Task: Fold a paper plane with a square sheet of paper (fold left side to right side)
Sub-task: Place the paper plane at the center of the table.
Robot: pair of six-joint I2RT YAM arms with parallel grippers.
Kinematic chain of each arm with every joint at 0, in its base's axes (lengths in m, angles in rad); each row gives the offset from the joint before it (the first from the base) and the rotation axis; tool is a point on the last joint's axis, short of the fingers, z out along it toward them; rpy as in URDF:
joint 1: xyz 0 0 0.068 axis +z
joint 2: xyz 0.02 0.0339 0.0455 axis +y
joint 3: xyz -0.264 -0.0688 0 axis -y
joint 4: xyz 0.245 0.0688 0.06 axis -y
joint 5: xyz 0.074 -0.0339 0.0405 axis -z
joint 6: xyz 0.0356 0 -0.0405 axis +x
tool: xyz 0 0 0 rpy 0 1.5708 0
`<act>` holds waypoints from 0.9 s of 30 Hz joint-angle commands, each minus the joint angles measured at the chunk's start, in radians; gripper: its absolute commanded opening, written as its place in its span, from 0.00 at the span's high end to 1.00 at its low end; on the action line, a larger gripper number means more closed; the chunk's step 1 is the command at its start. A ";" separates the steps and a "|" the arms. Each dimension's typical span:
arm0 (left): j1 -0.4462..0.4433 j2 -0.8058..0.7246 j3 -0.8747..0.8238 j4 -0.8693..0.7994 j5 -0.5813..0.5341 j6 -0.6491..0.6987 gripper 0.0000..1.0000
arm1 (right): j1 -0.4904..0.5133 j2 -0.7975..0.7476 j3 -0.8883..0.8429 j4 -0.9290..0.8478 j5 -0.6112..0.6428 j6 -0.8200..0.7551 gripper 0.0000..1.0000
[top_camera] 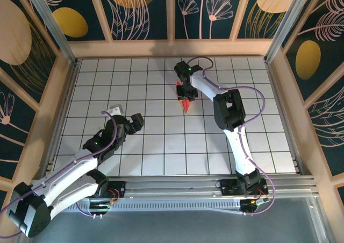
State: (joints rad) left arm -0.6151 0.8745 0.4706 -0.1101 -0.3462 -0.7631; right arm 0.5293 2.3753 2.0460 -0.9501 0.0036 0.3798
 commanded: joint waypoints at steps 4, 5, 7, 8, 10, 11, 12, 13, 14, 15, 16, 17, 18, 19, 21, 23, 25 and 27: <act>0.005 0.006 0.024 -0.011 -0.004 0.003 0.04 | 0.012 -0.065 -0.025 -0.010 -0.010 0.042 0.66; 0.005 0.007 0.024 -0.011 -0.004 0.003 0.04 | 0.012 -0.065 -0.026 -0.010 -0.011 0.046 0.66; 0.005 0.008 0.023 -0.011 -0.004 0.004 0.04 | 0.012 -0.063 -0.032 -0.012 -0.015 0.048 0.67; 0.005 0.009 0.024 -0.011 -0.005 0.004 0.04 | 0.012 -0.064 -0.035 -0.012 -0.018 0.050 0.67; 0.005 0.009 0.026 -0.012 -0.006 0.002 0.04 | 0.012 -0.064 -0.044 -0.010 -0.020 0.052 0.67; 0.005 0.010 0.025 -0.011 -0.006 0.003 0.04 | 0.012 -0.065 -0.046 -0.009 -0.022 0.054 0.67; 0.005 0.011 0.025 -0.011 -0.006 0.005 0.04 | 0.012 -0.065 -0.048 -0.009 -0.023 0.054 0.67; 0.005 0.011 0.027 -0.011 -0.005 0.004 0.04 | 0.012 -0.067 -0.051 -0.006 -0.026 0.054 0.67; 0.005 0.012 0.027 -0.011 -0.006 0.005 0.04 | 0.012 -0.068 -0.054 -0.004 -0.029 0.053 0.67; 0.005 0.012 0.028 -0.011 -0.006 0.004 0.04 | 0.012 -0.070 -0.057 -0.003 -0.033 0.052 0.67; 0.005 0.012 0.030 -0.011 -0.006 0.005 0.04 | 0.012 -0.074 -0.066 0.003 -0.036 0.053 0.67; 0.005 0.012 0.030 -0.011 -0.007 0.006 0.04 | 0.012 -0.077 -0.073 0.008 -0.039 0.054 0.67; 0.005 0.012 0.030 -0.013 -0.009 0.007 0.04 | 0.012 -0.080 -0.078 0.011 -0.042 0.054 0.67; 0.005 0.013 0.030 -0.013 -0.009 0.006 0.04 | 0.012 -0.082 -0.082 0.014 -0.044 0.054 0.67; 0.005 0.014 0.030 -0.011 -0.010 0.006 0.04 | 0.012 -0.086 -0.088 0.017 -0.047 0.054 0.68; 0.005 0.016 0.030 -0.011 -0.009 0.006 0.04 | 0.012 -0.090 -0.092 0.019 -0.050 0.054 0.69; 0.005 0.018 0.032 -0.011 -0.008 0.004 0.04 | 0.012 -0.093 -0.092 0.020 -0.051 0.054 0.70; 0.005 0.020 0.031 -0.008 -0.008 0.004 0.04 | 0.012 -0.096 -0.094 0.020 -0.053 0.055 0.71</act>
State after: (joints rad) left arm -0.6151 0.8886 0.4717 -0.1101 -0.3462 -0.7628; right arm 0.5331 2.3352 1.9648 -0.9306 -0.0395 0.4248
